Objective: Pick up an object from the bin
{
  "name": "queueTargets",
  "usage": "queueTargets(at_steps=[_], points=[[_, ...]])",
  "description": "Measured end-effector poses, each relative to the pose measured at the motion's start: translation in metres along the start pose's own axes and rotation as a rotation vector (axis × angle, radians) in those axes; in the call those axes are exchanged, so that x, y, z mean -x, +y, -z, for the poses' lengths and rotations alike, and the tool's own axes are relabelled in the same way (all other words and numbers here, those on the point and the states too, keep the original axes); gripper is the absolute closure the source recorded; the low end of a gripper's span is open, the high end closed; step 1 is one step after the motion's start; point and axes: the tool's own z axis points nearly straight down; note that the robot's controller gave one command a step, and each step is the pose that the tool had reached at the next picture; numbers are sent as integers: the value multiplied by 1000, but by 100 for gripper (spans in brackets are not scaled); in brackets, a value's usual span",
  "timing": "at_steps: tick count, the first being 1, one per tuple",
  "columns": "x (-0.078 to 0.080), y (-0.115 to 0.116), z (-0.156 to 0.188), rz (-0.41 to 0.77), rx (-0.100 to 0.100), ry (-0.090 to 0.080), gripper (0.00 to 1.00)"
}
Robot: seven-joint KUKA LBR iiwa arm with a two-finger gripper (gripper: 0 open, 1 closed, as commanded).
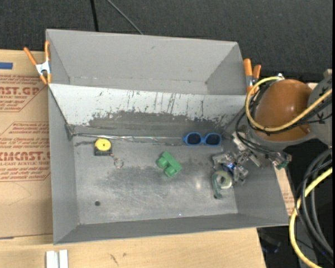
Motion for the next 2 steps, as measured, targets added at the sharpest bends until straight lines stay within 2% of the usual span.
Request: queueTargets(at_steps=[1, 2], points=[[0, -2, 72, -22, -11, 2, 100], [22, -6, 158, -26, -14, 0, 100]])
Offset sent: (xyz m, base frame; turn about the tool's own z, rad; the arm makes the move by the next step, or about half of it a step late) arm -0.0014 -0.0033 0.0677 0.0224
